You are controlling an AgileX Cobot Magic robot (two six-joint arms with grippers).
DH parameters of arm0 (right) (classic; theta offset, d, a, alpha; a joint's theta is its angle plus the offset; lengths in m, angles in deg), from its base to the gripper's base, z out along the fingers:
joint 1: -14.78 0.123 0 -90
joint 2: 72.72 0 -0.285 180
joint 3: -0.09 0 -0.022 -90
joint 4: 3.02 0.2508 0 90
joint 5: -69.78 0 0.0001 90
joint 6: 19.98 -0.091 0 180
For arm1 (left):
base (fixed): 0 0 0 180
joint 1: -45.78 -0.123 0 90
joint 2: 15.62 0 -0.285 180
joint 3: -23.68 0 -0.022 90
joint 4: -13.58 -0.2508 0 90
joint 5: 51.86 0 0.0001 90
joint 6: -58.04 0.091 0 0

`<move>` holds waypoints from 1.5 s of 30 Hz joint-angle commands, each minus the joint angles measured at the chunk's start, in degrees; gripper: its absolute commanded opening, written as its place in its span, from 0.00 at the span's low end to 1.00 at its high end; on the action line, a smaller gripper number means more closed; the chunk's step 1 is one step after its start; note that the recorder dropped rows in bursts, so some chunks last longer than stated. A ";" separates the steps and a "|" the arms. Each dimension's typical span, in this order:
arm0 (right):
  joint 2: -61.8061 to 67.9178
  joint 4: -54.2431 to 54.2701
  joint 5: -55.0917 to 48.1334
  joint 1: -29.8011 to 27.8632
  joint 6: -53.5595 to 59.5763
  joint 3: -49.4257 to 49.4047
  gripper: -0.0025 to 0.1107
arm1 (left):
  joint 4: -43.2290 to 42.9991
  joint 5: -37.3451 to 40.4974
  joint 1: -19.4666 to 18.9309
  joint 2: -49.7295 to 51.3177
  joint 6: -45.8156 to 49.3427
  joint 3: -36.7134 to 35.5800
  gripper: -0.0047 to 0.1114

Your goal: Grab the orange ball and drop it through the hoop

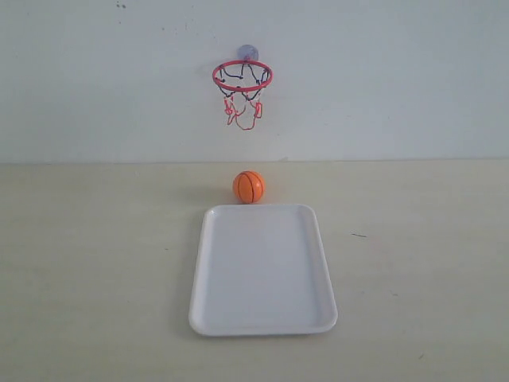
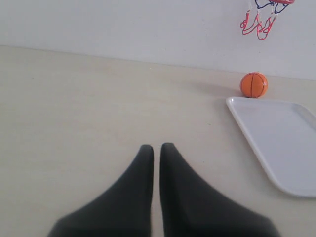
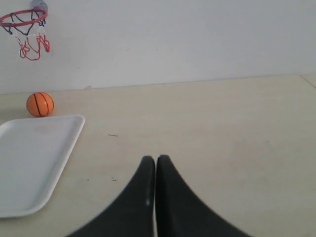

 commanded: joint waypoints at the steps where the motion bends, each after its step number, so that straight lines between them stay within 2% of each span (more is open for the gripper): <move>1: -0.31 0.16 2.41 -0.15 0.00 -2.57 0.02 | 0.11 -0.49 -0.03 -0.09 -0.24 0.16 0.08; 3: -0.31 0.16 -2.26 -0.15 0.28 -2.57 0.02 | 0.11 -0.49 -0.03 -0.09 -0.24 0.16 0.08; 45: -0.31 0.16 -2.18 -0.15 1.45 -2.57 0.02 | 0.11 -0.49 -0.03 -0.09 -0.24 0.16 0.08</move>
